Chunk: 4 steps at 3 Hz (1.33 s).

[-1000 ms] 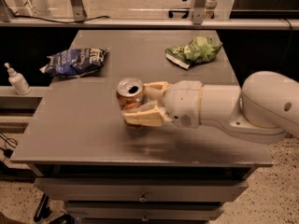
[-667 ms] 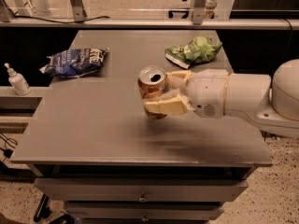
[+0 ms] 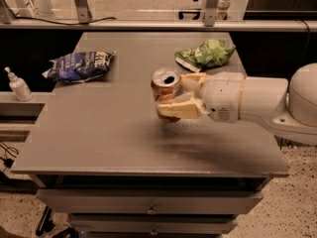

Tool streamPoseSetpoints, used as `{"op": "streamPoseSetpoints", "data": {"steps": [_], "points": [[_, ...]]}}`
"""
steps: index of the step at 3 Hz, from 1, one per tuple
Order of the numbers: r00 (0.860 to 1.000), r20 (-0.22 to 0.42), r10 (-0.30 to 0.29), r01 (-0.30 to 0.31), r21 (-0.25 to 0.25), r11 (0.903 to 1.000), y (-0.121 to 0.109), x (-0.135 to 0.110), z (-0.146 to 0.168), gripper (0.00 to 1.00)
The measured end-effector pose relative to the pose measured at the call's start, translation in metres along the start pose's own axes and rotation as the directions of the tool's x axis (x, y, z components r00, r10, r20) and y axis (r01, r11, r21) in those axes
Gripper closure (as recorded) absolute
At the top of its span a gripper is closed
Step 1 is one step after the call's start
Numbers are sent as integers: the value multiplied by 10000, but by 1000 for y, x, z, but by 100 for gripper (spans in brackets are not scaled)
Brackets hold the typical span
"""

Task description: Move orange can near green jalapeno chip bag

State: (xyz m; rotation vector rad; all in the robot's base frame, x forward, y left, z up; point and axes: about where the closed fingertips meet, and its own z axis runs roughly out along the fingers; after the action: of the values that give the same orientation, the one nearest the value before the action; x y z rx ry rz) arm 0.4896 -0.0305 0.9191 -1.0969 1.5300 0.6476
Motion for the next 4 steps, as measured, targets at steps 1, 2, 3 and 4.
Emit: {"op": "streamPoseSetpoints", "data": {"steps": [1,2,3,4], "points": [[9998,-92,-186,191,466,9987,-28,5,-9,100],[9989,-246,-397,420,990,9942,-62,11,-23,100],[9985,-366,-396,449,1583,9864,-103,25,-41,100],[9984,-420,-378,457,2073,9772,-143,36,-54,100]]}}
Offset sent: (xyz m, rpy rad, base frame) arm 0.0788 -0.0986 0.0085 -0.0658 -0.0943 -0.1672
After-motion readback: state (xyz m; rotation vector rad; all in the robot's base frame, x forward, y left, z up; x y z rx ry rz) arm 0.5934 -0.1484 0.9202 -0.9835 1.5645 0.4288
